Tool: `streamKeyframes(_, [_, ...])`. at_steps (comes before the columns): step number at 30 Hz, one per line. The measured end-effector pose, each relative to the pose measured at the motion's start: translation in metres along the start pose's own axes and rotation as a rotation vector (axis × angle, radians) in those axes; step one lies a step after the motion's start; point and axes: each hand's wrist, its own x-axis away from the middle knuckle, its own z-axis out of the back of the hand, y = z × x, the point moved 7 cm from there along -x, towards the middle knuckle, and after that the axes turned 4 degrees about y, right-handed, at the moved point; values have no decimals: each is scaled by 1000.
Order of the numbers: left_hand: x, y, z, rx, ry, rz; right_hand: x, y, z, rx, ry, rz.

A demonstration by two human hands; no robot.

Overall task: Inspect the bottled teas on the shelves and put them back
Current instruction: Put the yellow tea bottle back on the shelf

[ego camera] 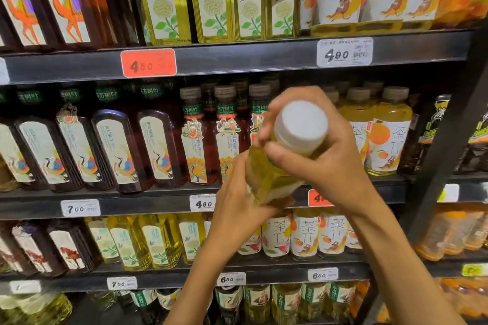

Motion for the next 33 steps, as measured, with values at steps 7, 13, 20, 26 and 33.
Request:
streamKeyframes(7, [-9,8,-1,61,17,-22,9,-9,7,-1,-202,5])
streamKeyframes(13, [4,10,-6,184,-93,-18,-3,6,21,-181,-36,-102])
streamKeyframes(20, [30,5,-25,494,-250,278,-15,40,18,-484,61,-392])
streamKeyframes(26, [41,-25,-32,678,-168,626,-15,51,20,-316,205,-419])
streamKeyframes(33, [42,-20,-43,994,-248,769,-16,63,19,-515,199,-543])
